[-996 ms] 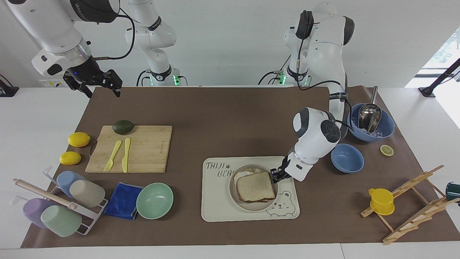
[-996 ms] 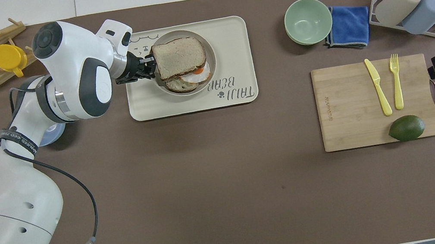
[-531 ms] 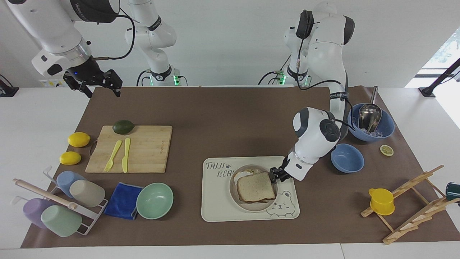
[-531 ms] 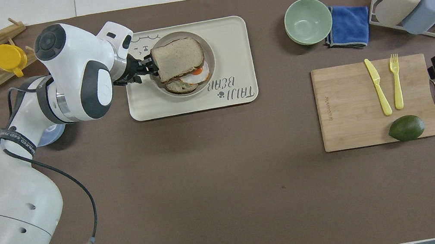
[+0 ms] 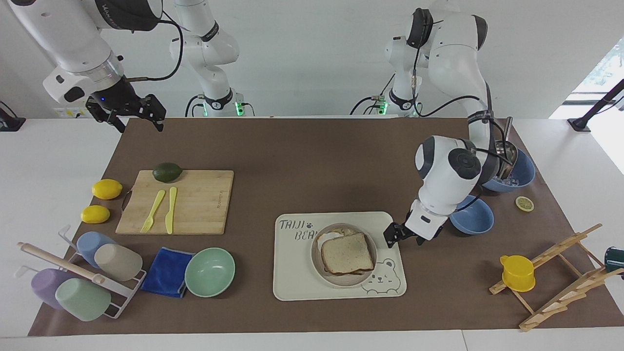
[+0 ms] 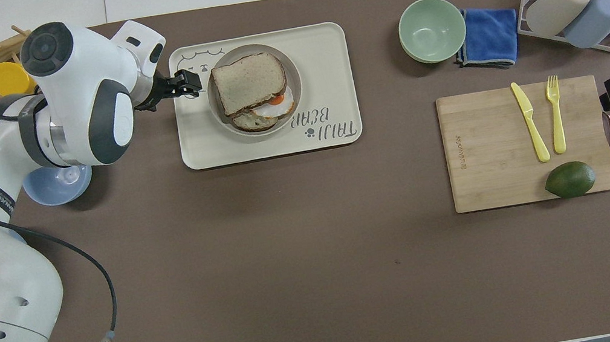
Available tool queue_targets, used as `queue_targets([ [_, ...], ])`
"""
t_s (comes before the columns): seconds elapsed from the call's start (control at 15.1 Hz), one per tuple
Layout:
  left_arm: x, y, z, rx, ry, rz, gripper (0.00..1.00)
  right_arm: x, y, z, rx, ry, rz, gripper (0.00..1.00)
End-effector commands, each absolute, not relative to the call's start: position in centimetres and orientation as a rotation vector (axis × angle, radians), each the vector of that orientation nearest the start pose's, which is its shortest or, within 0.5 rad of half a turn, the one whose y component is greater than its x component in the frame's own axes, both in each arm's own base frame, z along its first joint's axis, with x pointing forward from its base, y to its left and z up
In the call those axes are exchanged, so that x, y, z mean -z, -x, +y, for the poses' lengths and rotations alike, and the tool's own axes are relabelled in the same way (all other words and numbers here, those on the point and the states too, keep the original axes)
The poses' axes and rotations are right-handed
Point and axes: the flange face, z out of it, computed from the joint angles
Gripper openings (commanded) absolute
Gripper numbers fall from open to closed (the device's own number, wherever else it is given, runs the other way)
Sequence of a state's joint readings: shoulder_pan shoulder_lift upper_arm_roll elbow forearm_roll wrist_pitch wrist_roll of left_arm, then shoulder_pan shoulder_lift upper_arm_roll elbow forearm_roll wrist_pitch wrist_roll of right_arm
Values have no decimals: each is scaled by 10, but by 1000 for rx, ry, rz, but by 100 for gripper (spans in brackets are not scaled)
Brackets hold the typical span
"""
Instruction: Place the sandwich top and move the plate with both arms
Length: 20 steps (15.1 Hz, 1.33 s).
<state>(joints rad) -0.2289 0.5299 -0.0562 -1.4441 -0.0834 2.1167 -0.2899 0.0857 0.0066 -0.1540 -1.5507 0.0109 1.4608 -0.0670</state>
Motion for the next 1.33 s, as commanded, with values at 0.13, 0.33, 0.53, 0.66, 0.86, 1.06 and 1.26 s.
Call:
queue_targets([
  [0.13, -491, -657, -162, 156, 3182, -55, 100, -621, -543, -41, -144, 3122, -15, 100],
  [0.33, -535, -637, -146, 146, 3149, -63, 100, -621, -542, -38, -145, 3122, -13, 100],
  [0.53, -578, -605, -124, 98, 3135, -21, 100, -621, -541, -40, -149, 3121, -8, 100],
  [0.66, -599, -580, -109, 85, 3129, -31, 100, -621, -539, -37, -156, 3120, -20, 100],
  [0.86, -604, -546, -96, 45, 3119, -2, 100, -619, -539, -34, -166, 3119, -30, 100],
  [1.06, -596, -534, -85, 26, 3115, 8, 100, -618, -539, -37, -166, 3119, -18, 100],
  [1.26, -600, -541, -85, 66, 3120, 2, 100, -618, -539, -39, -166, 3119, -13, 100],
])
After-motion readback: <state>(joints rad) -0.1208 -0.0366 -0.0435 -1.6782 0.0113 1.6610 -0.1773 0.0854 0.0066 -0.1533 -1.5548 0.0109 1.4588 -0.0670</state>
